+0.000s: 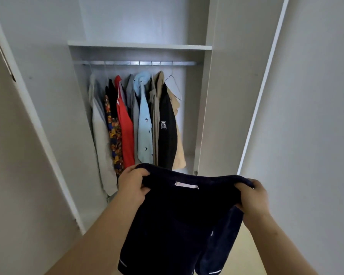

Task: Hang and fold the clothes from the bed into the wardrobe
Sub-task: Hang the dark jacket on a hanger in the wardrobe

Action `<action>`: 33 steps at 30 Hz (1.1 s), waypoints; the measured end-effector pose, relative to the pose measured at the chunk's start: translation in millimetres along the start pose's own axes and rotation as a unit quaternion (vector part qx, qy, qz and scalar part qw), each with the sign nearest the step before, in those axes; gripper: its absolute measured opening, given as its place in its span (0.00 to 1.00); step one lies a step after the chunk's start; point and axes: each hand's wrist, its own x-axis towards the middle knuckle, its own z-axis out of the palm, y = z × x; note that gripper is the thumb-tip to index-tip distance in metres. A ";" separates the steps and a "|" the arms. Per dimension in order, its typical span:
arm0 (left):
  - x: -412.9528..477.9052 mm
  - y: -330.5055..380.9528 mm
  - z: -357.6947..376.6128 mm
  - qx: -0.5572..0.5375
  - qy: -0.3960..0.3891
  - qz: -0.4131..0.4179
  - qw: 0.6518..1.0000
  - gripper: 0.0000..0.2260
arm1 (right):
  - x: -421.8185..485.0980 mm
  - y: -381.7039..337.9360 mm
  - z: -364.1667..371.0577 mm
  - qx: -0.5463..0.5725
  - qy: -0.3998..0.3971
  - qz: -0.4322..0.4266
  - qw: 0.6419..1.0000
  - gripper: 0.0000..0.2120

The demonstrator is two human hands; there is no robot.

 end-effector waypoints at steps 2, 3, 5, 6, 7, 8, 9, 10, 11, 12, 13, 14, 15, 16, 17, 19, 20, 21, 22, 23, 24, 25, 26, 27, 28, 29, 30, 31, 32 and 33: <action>38.6 14.0 16.4 0.001 0.010 0.026 1.000 0.12 | 41.3 -1.0 30.8 -0.002 -0.031 0.002 1.000 0.06; 57.7 22.9 27.4 0.000 0.014 0.036 0.999 0.11 | 62.4 -3.5 46.7 0.000 -0.046 0.005 0.999 0.06; 95.7 43.8 52.6 -0.003 0.022 0.045 0.999 0.12 | 103.3 -11.7 77.9 -0.004 -0.068 0.015 0.998 0.07; 114.7 55.4 65.5 -0.008 0.025 0.045 0.999 0.13 | 122.4 -16.4 93.4 -0.009 -0.077 0.018 0.997 0.07; 132.7 66.7 76.8 -0.018 0.026 0.046 0.998 0.14 | 140.6 -21.6 108.6 -0.014 -0.087 0.018 0.996 0.07; 150.2 77.5 87.4 -0.032 0.025 0.049 0.998 0.15 | 158.4 -27.0 124.1 -0.017 -0.096 0.017 0.995 0.06; 167.1 87.3 97.0 -0.049 0.026 0.053 0.997 0.16 | 175.5 -32.5 139.9 -0.020 -0.103 0.015 0.994 0.05; 183.2 96.0 105.5 -0.066 0.028 0.060 0.996 0.16 | 191.4 -37.2 156.3 -0.024 -0.109 0.014 0.994 0.05; 197.2 103.5 113.0 -0.078 0.026 0.067 0.994 0.16 | 205.5 -41.2 172.7 -0.029 -0.116 0.014 0.993 0.05; 209.8 110.4 120.0 -0.082 0.015 0.076 0.994 0.15 | 218.8 -43.6 189.3 -0.034 -0.125 0.015 0.992 0.05; 221.8 117.9 126.6 -0.081 -0.003 0.087 0.993 0.12 | 231.6 -45.0 206.1 -0.039 -0.134 0.018 0.990 0.05; 233.5 125.9 132.6 -0.078 -0.023 0.100 0.992 0.11 | 243.5 -45.5 222.6 -0.045 -0.146 0.021 0.988 0.05; 244.8 134.7 137.9 -0.076 -0.036 0.116 0.990 0.10 | 254.8 -45.8 238.2 -0.051 -0.158 0.023 0.986 0.05; 258.6 143.9 142.9 -0.077 -0.038 0.135 0.987 0.11 | 267.0 -45.7 253.7 -0.057 -0.169 0.025 0.984 0.04; 274.1 153.0 147.5 -0.083 -0.032 0.152 0.984 0.11 | 279.8 -45.8 268.7 -0.064 -0.177 0.027 0.982 0.04; 305.8 171.1 156.9 -0.096 -0.018 0.169 0.981 0.10 | 303.3 -46.8 296.6 -0.080 -0.196 0.034 0.977 0.04; 322.2 179.5 161.6 -0.099 -0.020 0.170 0.980 0.10 | 315.2 -47.3 310.1 -0.085 -0.203 0.036 0.975 0.04; 339.1 187.7 166.6 -0.100 -0.029 0.168 0.980 0.09 | 328.1 -48.5 323.3 -0.090 -0.204 0.038 0.974 0.04; 356.9 197.2 172.7 -0.097 -0.046 0.166 0.980 0.10 | 342.9 -50.7 337.7 -0.093 -0.197 0.039 0.975 0.05; 370.5 205.0 178.0 -0.090 -0.059 0.163 0.981 0.11 | 354.5 -52.9 348.6 -0.095 -0.181 0.042 0.978 0.05; 385.6 213.6 183.9 -0.085 -0.067 0.162 0.981 0.12 | 367.7 -55.8 361.0 -0.096 -0.160 0.045 0.981 0.05; 403.0 222.4 190.4 -0.081 -0.071 0.165 0.980 0.12 | 382.4 -59.0 374.6 -0.097 -0.141 0.045 0.984 0.06; 419.9 230.1 197.3 -0.075 -0.070 0.172 0.980 0.11 | 396.5 -62.3 387.2 -0.109 -0.134 0.042 0.984 0.07; 435.2 237.1 204.4 -0.068 -0.069 0.180 0.979 0.11 | 408.8 -65.8 398.9 -0.133 -0.145 0.036 0.980 0.10; 449.6 243.5 212.1 -0.064 -0.071 0.185 0.978 0.11 | 420.7 -68.1 409.3 -0.157 -0.165 0.029 0.973 0.14; 463.8 248.8 220.8 -0.061 -0.075 0.187 0.978 0.10 | 432.2 -69.8 418.1 -0.177 -0.179 0.021 0.968 0.18; 476.9 251.7 230.2 -0.057 -0.078 0.185 0.978 0.10 | 443.4 -70.6 424.5 -0.192 -0.181 0.011 0.964 0.22; 488.7 252.8 239.7 -0.053 -0.082 0.181 0.979 0.10 | 453.6 -71.7 429.5 -0.199 -0.172 0.001 0.965 0.25; 499.7 253.3 249.3 -0.049 -0.088 0.175 0.979 0.10 | 464.4 -72.9 434.4 -0.192 -0.153 -0.015 0.969 0.26; 509.8 253.5 258.7 -0.048 -0.094 0.167 0.980 0.10 | 475.0 -75.1 438.9 -0.180 -0.129 -0.036 0.974 0.24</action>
